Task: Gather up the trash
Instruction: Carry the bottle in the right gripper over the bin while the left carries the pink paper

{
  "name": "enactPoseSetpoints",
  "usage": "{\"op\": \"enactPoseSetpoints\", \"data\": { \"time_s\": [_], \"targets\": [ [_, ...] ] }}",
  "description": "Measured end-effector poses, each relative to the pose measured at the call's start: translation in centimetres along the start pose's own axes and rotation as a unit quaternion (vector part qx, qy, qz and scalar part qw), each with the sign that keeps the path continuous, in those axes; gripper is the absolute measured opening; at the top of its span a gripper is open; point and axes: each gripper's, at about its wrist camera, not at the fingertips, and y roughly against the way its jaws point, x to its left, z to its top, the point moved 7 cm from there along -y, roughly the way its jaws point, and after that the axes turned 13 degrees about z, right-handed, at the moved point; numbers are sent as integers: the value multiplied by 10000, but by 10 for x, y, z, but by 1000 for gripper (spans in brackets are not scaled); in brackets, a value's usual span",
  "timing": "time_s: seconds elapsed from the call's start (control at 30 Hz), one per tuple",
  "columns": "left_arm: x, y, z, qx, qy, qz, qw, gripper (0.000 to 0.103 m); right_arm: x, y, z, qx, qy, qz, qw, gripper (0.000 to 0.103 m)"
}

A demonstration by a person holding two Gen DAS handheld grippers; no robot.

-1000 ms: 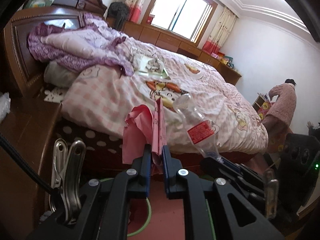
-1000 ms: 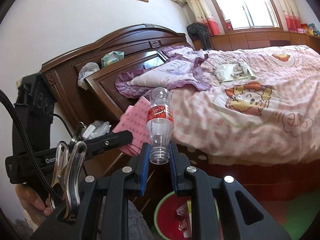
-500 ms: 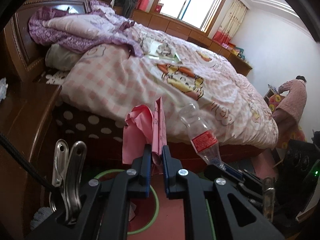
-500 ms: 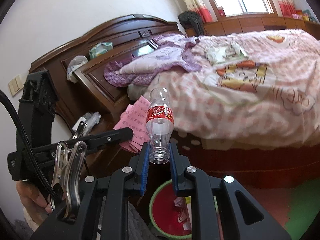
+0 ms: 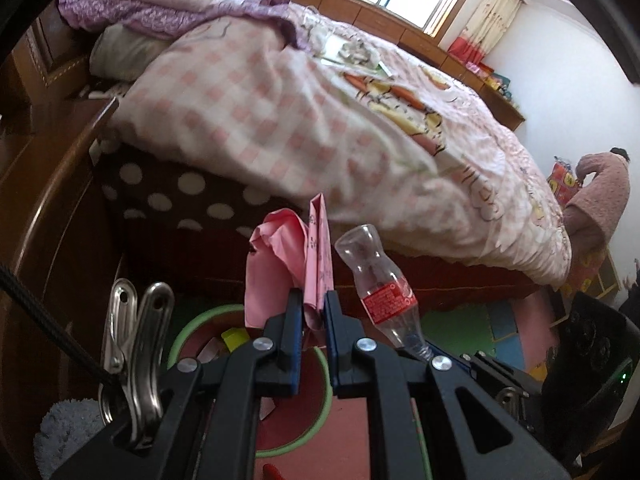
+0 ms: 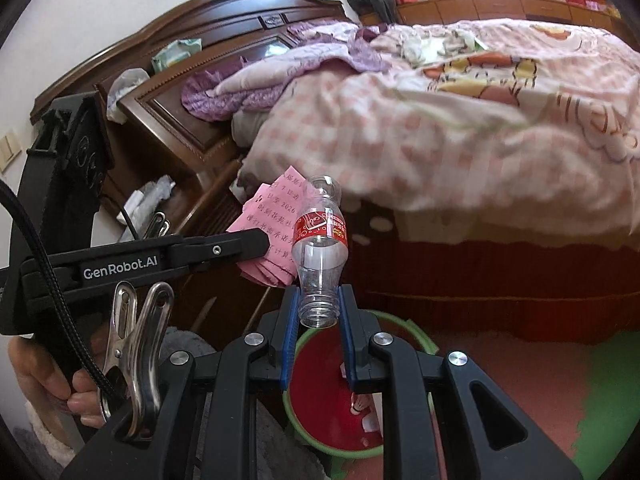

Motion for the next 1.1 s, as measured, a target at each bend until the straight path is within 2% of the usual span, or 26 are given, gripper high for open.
{"op": "enactPoseSetpoints", "data": {
  "time_s": [0.27, 0.63, 0.8, 0.9, 1.03, 1.1],
  "targets": [
    [6, -24, -9, 267, 51, 106, 9996, 10, -23, -24, -22, 286, -388, 127, 9988, 20],
    [5, -61, -26, 731, -58, 371, 9966, 10, -46, -39, -55, 464, -745, 218, 9959, 20],
    [6, -83, -35, 1065, -106, 455, 9932, 10, -66, -53, -75, 672, -948, 160, 9931, 20],
    [10, -103, -46, 1360, -114, 557, 9891, 10, -75, -63, -88, 818, -1055, 182, 9909, 20],
    [26, -141, -67, 1891, -149, 995, 9768, 10, -83, -85, -113, 1129, -1159, 197, 9866, 20],
    [33, -156, -76, 2160, -96, 1057, 9706, 10, -90, -98, -126, 1300, -1231, 158, 9837, 20]
  ]
}}
